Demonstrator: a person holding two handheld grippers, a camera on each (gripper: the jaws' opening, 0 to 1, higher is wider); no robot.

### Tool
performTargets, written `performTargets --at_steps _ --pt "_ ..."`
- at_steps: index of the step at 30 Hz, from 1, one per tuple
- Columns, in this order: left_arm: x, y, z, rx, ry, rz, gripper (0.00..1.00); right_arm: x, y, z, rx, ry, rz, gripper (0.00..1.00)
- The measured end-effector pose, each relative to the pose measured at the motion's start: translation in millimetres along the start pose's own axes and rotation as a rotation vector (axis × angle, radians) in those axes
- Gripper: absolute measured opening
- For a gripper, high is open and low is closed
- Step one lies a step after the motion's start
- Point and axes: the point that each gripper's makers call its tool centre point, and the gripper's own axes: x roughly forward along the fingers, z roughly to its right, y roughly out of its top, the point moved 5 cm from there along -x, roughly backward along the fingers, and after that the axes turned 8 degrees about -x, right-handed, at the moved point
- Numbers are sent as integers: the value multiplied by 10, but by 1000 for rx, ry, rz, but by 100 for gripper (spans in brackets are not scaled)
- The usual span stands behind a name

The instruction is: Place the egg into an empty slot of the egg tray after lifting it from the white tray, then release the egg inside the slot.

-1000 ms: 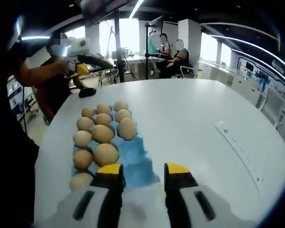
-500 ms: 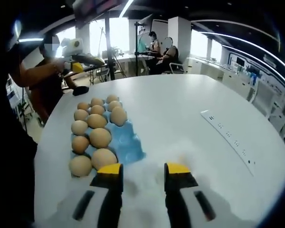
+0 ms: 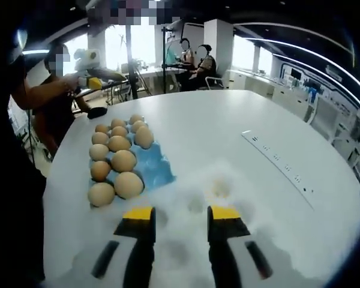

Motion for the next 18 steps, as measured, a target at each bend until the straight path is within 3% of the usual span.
performTargets --at_steps 18 --pt "9 15 -1 1 -3 6 54 -426 -361 215 59 -129 -67 34"
